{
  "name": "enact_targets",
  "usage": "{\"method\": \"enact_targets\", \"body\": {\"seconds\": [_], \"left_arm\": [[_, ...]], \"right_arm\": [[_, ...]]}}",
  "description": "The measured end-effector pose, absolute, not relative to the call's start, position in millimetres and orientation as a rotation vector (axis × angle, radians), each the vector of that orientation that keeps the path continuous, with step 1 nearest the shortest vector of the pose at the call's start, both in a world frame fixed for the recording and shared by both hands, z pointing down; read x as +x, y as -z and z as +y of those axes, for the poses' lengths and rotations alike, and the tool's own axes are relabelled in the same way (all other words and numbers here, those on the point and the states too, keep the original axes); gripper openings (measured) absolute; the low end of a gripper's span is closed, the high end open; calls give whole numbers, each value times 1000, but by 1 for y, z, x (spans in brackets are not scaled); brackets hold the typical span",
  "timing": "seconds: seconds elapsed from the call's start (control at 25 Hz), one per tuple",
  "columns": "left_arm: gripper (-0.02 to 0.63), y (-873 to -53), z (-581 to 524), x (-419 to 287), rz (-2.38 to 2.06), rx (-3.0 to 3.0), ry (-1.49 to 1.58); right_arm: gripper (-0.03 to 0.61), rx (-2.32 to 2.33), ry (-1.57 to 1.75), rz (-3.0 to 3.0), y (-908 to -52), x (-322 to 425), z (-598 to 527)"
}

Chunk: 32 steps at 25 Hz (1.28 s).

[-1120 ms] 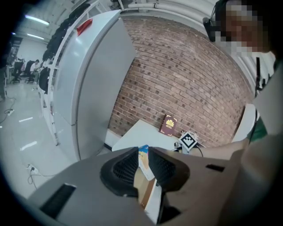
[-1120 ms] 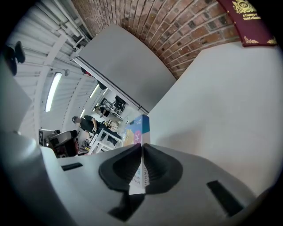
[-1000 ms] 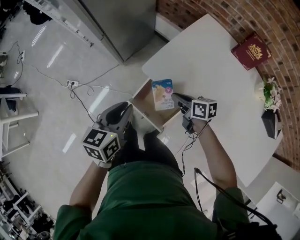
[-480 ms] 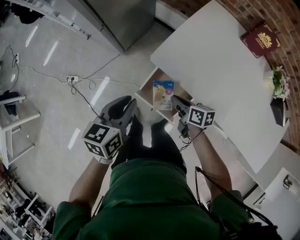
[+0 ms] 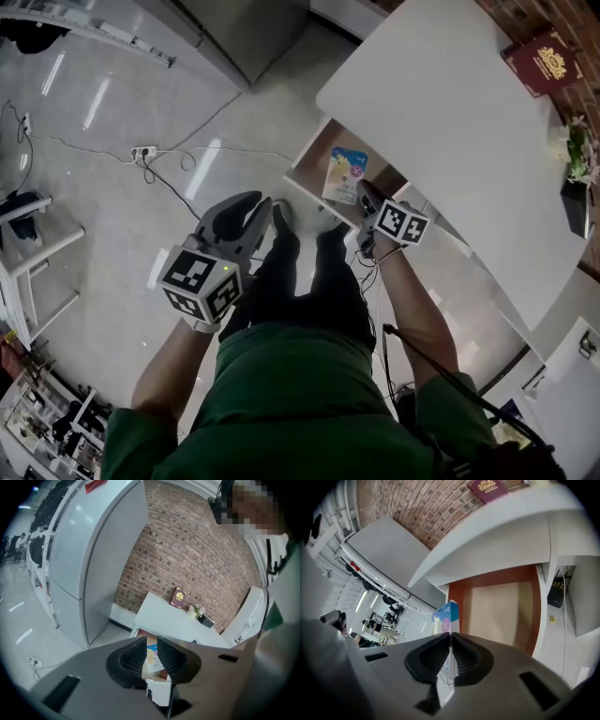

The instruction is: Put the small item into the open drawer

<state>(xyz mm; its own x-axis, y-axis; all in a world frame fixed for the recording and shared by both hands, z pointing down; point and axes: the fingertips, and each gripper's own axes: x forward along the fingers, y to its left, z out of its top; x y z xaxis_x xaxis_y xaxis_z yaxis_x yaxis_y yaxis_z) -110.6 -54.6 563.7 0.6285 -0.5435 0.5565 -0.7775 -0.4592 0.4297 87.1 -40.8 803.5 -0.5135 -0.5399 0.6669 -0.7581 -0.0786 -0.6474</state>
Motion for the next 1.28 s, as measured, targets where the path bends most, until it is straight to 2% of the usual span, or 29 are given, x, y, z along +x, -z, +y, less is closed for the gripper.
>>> {"method": "enact_targets", "body": {"seconds": [0.76,1.28], "left_arm": [[61,-628,-58,-136,-968,2121,-493],[61,-650,-55,-138,-980,2080,-488]], "right_arm": [[28,1233,-1119,-1840,-922,89,-74],[31,1151,-1035,-1750,-959,95,-73]]}}
